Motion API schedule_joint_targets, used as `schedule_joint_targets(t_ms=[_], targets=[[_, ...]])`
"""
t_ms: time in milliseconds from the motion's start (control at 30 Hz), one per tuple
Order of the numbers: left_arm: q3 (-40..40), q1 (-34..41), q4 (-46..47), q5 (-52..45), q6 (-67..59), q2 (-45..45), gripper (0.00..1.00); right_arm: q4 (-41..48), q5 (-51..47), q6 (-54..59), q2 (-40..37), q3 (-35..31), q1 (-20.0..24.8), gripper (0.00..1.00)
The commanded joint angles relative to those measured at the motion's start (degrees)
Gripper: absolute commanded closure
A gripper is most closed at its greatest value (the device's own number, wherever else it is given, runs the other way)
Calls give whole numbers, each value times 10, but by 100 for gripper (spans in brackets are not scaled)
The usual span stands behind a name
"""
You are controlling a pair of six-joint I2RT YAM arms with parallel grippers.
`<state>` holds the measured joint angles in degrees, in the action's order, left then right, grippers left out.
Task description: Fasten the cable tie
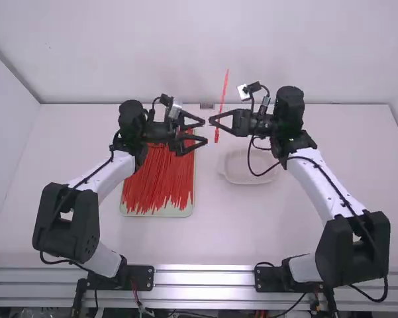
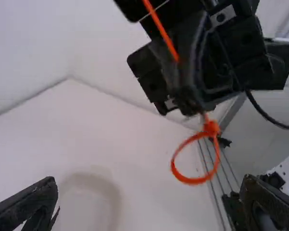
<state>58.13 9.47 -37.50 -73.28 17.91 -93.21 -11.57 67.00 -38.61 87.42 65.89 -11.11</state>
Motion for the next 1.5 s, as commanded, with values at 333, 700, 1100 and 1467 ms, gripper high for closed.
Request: schedule_joint_targets(t_ms=[333, 700, 1100, 1467], targets=[[8, -5, 204, 115, -167, 1, 1, 271, -299, 236, -7, 12, 36, 100], [8, -7, 250, 144, -190, 1, 1, 232, -506, 235, -7, -96, 9, 100], [8, -26, 253, 137, -171, 1, 1, 41, -501, 204, 15, -239, 52, 100], [8, -26, 253, 99, -173, 1, 1, 2, -477, 205, 141, -195, 24, 100]])
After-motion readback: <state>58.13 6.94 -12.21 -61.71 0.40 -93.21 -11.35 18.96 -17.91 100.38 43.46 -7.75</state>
